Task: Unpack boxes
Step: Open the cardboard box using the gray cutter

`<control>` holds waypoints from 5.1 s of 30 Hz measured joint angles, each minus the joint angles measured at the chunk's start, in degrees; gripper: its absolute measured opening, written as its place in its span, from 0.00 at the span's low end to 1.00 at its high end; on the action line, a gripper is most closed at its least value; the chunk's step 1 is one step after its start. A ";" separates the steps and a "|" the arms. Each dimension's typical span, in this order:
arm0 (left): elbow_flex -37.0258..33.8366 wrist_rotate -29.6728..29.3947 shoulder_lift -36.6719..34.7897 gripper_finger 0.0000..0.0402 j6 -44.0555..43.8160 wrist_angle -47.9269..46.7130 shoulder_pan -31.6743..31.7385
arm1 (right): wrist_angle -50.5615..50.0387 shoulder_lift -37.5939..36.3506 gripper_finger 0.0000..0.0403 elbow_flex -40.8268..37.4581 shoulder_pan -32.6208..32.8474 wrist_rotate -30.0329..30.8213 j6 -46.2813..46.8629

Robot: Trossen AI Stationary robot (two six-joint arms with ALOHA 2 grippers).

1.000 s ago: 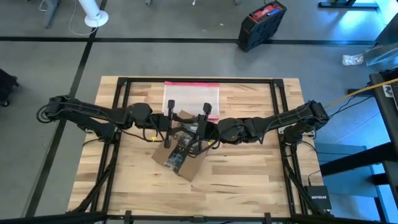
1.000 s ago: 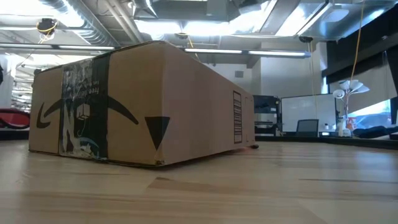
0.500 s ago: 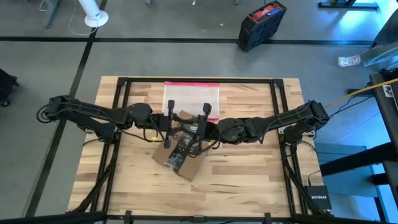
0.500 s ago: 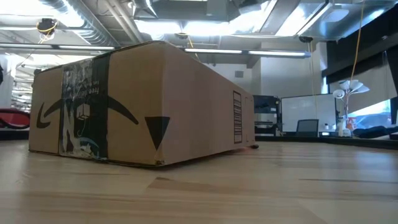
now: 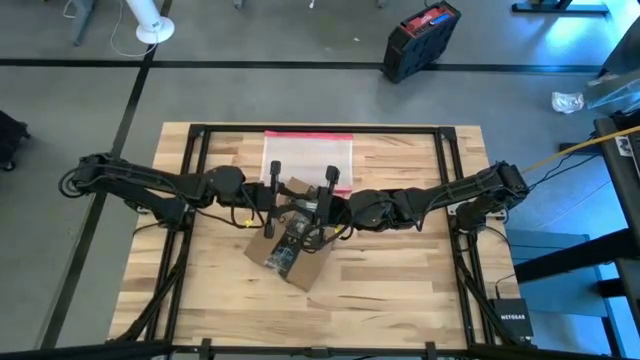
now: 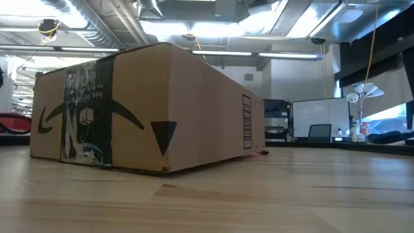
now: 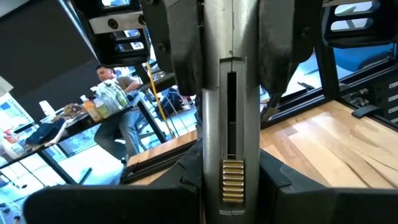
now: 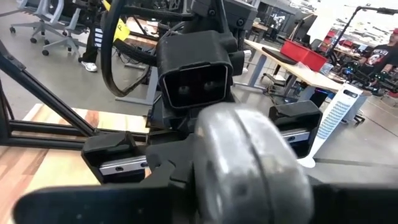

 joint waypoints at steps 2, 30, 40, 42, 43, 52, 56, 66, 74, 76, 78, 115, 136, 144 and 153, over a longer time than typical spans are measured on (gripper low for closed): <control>-0.02 0.20 0.00 0.16 -0.07 -0.12 -0.01 | -0.41 0.00 0.17 0.02 0.00 -0.04 -0.18; 0.02 -0.21 -0.13 0.18 -1.40 -3.85 -0.69 | -1.68 0.24 0.16 -0.09 0.02 -0.04 -0.26; 0.02 0.02 -0.22 0.37 -1.91 -6.39 -1.06 | -4.13 0.24 0.16 -0.09 0.50 1.66 0.35; 0.02 -0.02 -0.44 0.40 -2.45 -7.52 -1.25 | -4.58 0.24 0.16 -0.09 0.50 2.41 0.59; 0.02 0.00 -0.52 0.42 -2.62 -8.31 -1.45 | -5.10 0.24 0.16 -0.09 0.52 2.55 0.75; 0.02 -1.25 -5.36 0.48 -2.78 -17.25 -4.05 | -13.78 0.17 0.16 -0.09 0.53 3.10 7.27; 0.02 -2.73 -9.86 0.49 -5.00 -26.53 -4.75 | -18.68 0.13 0.16 -0.09 0.44 3.07 12.13; -3.67 -3.14 -13.45 0.49 -22.99 -46.63 -6.79 | -29.95 0.13 0.16 -0.09 0.50 2.31 22.34; -11.15 -2.36 -12.15 0.49 -33.29 -46.14 -15.20 | -35.93 0.13 0.16 -0.09 0.37 2.57 25.53; -11.83 -2.20 -12.07 0.49 -35.45 -45.57 -17.31 | -36.98 0.13 0.16 -0.09 0.02 3.13 25.57; -12.10 -2.33 -12.04 0.49 -37.54 -45.59 -19.37 | -37.35 0.13 0.16 -0.09 -0.25 3.53 25.68; -17.27 -14.36 1.38 0.49 -43.82 -42.31 -18.54 | -48.34 7.17 0.16 -0.07 -8.71 -0.80 32.40; -17.22 -19.41 1.30 0.49 -22.45 -27.94 0.43 | -40.02 7.30 0.16 0.02 -1.27 -15.49 37.27; -17.18 -19.34 1.16 0.49 -16.26 -22.84 6.04 | -38.26 7.30 0.16 0.00 -1.32 -15.25 36.61; -15.07 -19.45 -1.88 0.49 -13.61 -25.37 8.72 | -31.18 7.19 0.16 1.79 -1.38 -13.23 26.67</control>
